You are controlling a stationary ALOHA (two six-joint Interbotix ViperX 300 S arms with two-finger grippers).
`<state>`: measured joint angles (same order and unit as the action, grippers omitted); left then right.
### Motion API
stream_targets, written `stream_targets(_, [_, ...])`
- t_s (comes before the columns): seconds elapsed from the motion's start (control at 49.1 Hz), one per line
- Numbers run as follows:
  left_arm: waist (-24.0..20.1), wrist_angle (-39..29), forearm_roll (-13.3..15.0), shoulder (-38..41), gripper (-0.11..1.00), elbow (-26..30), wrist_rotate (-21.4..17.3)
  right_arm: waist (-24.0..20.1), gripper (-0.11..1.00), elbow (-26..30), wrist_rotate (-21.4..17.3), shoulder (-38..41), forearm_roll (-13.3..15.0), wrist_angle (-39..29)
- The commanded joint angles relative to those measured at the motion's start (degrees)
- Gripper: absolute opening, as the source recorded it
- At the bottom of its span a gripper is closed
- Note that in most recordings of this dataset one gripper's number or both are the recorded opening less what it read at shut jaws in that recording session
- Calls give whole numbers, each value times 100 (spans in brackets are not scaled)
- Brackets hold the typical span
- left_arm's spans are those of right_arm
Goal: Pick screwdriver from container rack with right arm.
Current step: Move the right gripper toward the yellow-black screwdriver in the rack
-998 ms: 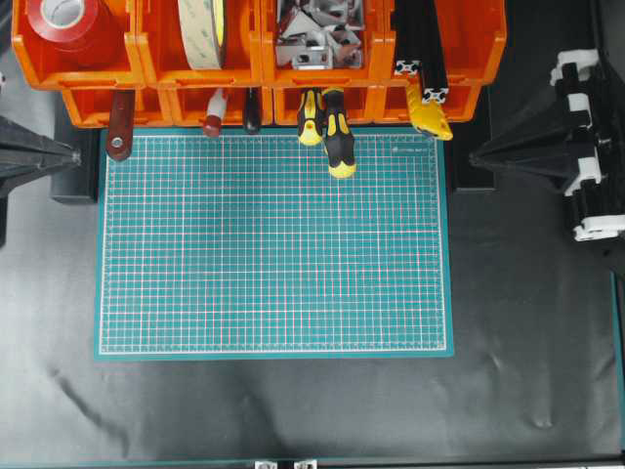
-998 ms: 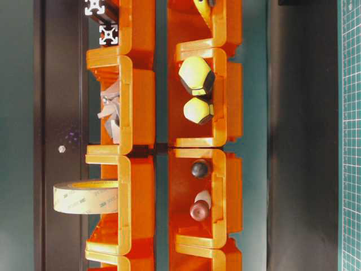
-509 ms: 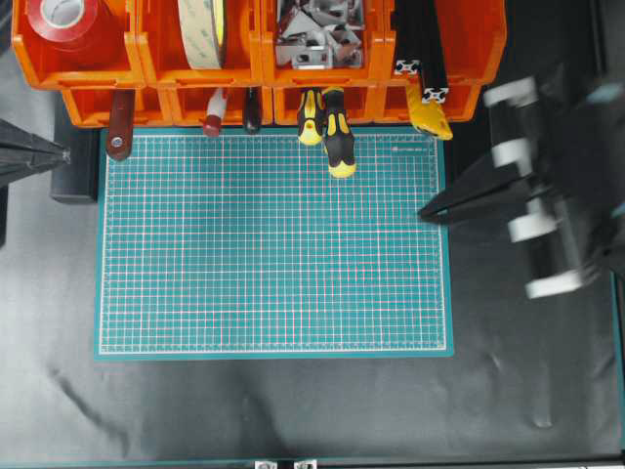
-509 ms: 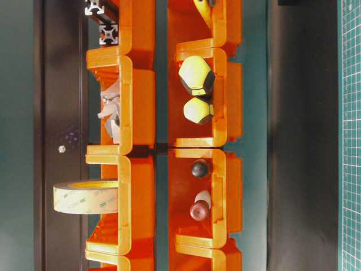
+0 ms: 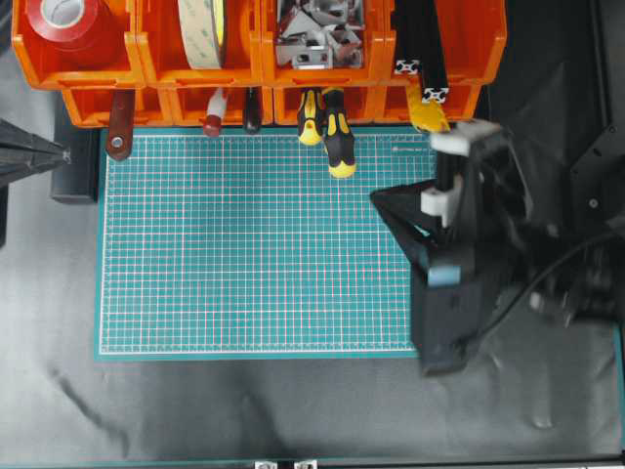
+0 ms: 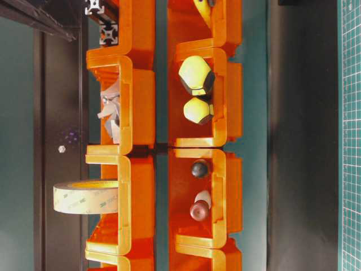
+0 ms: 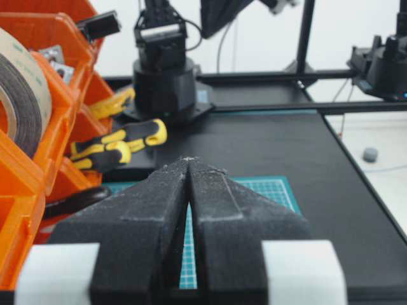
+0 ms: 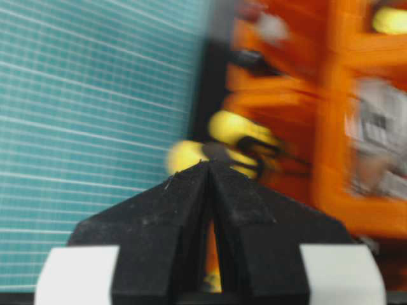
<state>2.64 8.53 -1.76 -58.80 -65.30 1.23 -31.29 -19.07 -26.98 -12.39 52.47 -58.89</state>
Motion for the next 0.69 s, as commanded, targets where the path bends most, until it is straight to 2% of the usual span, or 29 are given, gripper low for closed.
stream_targets(0.0, [0, 18, -18, 18, 1, 176, 26, -448, 2, -9, -659, 176, 1090, -844])
stream_targets(0.061, [9, 18, -18, 18, 1, 176, 26, -624, 2, -141, -949, 299, 1318, -1125])
stream_targets(0.122, [0, 9, -18, 18, 1, 176, 26, -747, 2, -290, -1134, 431, 1406, -1318])
stream_targets(0.265, [9, -44, -18, 35, 1, 176, 26, -896, 2, -466, -1143, 677, 1406, -1459])
stream_targets(0.489, [35, -88, -18, 18, 1, 185, 26, -888, 4, -650, -1116, 861, 1424, -1345])
stream_targets(0.57, [35, -88, -18, 0, 1, 185, 26, -870, 17, -773, -1107, 870, 1424, -1230])
stream_targets(0.672, [44, -88, -18, 18, 1, 185, 35, -747, 49, -853, -1169, 870, 1424, -1178])
